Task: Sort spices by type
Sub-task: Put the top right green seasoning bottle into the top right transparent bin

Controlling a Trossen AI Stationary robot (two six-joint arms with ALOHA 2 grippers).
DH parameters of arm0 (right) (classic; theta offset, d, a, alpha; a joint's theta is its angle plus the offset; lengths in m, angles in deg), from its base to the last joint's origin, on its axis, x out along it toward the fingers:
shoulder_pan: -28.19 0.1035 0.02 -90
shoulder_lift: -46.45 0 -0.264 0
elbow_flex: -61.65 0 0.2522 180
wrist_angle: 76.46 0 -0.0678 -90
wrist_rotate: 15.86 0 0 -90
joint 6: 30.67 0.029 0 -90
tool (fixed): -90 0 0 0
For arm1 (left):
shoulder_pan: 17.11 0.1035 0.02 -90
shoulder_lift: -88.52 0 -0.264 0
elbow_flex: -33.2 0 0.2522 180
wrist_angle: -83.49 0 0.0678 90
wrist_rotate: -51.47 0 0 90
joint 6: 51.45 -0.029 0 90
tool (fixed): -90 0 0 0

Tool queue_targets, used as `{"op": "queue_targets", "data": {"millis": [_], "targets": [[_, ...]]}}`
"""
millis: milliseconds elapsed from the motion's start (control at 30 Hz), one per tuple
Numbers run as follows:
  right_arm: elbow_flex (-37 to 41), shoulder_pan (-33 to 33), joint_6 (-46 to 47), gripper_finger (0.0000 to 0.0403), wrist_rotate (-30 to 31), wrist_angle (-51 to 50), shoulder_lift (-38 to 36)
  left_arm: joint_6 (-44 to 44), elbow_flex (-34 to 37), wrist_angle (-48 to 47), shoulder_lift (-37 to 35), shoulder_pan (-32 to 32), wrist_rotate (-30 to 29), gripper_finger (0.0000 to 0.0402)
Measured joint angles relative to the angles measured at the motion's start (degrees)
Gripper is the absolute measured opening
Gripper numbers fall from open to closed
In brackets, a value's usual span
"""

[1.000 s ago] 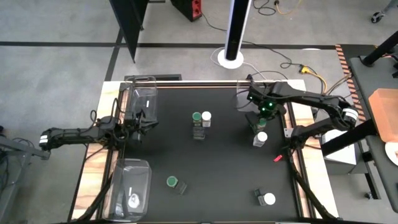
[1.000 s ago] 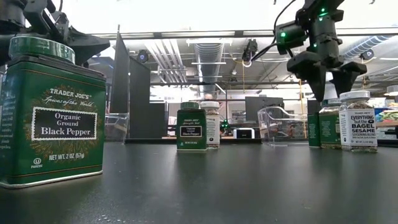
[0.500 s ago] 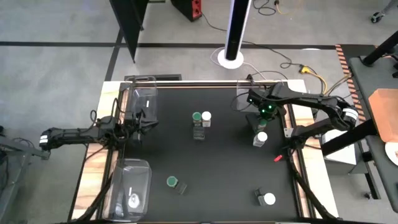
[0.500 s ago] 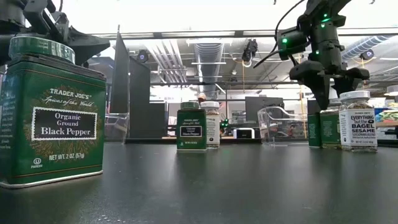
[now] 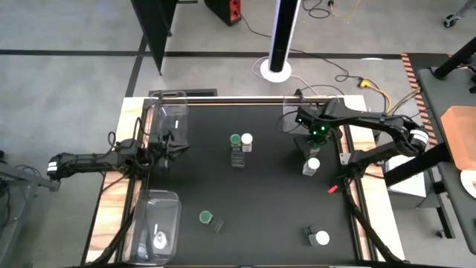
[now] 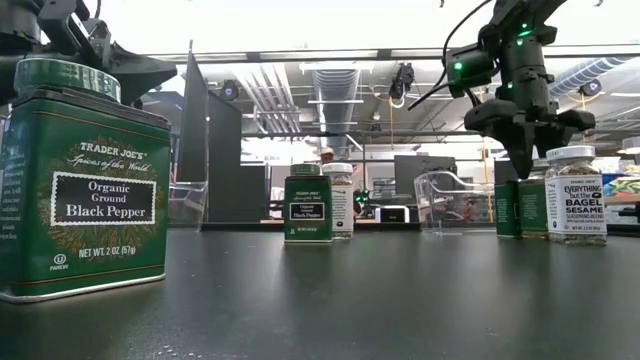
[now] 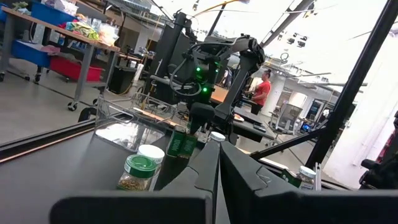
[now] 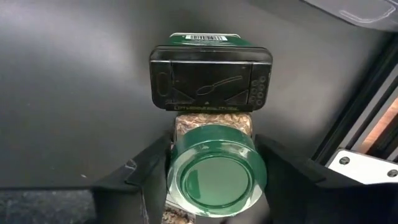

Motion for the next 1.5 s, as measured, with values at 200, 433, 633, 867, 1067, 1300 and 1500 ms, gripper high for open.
{"op": "queue_targets", "data": {"millis": [200,433,633,867,1067,1300,1500], "targets": [[-1.0,0.0,0.2,0.0197,0.0,-1.5,-0.1,0.0,0.0,0.0,0.0,0.0,0.0,0.0000],[-10.0,0.0,-0.1,0.0198,0.1,-10.7,-0.2,0.0,0.0,0.6,0.0,0.0,0.0,0.0000],[-20.2,0.0,0.0,0.0198,0.0,-19.7,0.0,0.0,0.0,0.9,0.0,0.0,0.0,0.0000],[-30.2,0.0,1.7,0.0198,-1.6,-21.9,0.3,0.0,0.0,0.9,0.0,0.0,0.0,0.0000],[-36.7,-1.4,0.8,0.0198,-0.1,-21.9,3.8,0.0,0.0,0.9,0.0,0.0,-0.1,0.0000],[-43.0,-5.7,-6.2,0.0198,0.6,-21.8,14.4,0.0,0.0,1.8,0.0,0.0,-0.1,0.0000],[-53.5,-11.8,-12.5,0.0198,1.5,-21.7,24.2,0.0,0.0,2.6,0.0,0.0,-0.1,0.0000]]}}
